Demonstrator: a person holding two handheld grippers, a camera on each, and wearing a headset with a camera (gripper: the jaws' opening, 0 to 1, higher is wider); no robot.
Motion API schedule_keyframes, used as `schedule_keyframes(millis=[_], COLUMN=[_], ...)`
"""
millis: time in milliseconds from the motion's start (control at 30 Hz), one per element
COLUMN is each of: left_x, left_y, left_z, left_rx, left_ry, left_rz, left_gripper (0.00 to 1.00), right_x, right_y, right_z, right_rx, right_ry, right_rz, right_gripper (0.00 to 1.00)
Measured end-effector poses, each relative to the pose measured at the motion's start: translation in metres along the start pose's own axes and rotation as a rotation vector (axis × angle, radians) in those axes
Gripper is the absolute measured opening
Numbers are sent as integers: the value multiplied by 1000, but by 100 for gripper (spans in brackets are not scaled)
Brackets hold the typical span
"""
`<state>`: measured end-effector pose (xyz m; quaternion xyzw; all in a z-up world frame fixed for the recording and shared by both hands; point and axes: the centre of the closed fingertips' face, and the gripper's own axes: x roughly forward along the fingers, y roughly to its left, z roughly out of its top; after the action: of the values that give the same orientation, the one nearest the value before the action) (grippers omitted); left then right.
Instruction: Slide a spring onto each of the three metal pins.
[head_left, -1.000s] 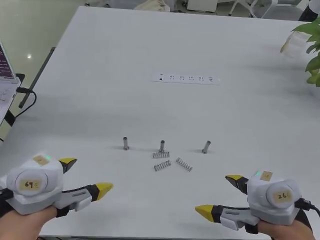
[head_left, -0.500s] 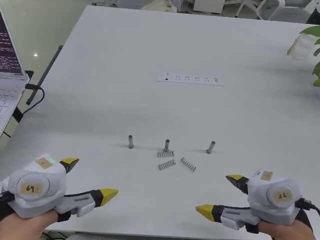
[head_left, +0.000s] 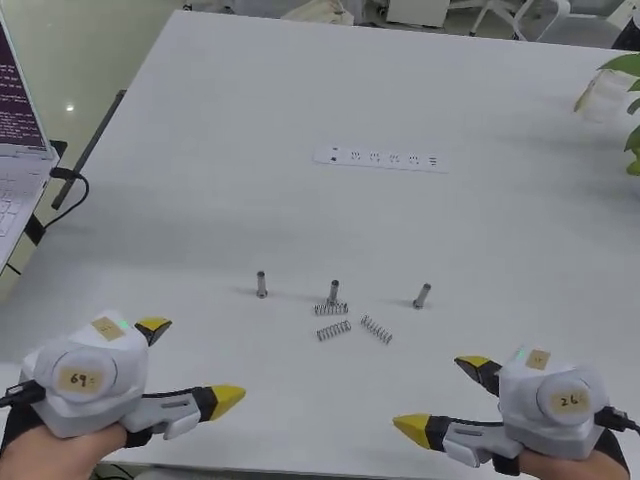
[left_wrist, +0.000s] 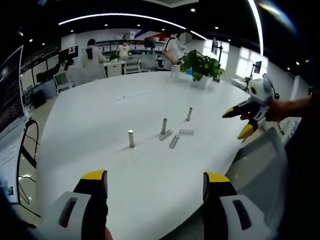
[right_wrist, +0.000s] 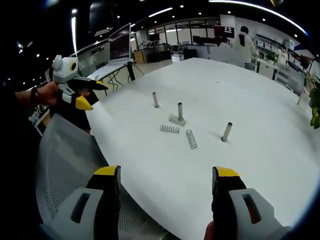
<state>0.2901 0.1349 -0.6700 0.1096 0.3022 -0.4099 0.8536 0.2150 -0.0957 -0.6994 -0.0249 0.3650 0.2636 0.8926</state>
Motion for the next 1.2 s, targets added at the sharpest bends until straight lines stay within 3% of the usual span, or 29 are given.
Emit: schedule_keyframes(millis=[300, 767, 1200], left_x=[25, 56, 84], left_y=[-19, -33, -47], left_z=[7, 18, 23], left_rx=[75, 135, 238], left_ry=[41, 66, 107], left_rz=[-68, -134, -218], left_gripper=[71, 64, 61], right_x=[1, -3, -5], right_y=[2, -6, -6], right_z=[-2, -4, -9], right_rx=[14, 29, 33], right_ry=[-2, -10, -3], right_rz=[2, -12, -12], right_gripper=[73, 72, 72])
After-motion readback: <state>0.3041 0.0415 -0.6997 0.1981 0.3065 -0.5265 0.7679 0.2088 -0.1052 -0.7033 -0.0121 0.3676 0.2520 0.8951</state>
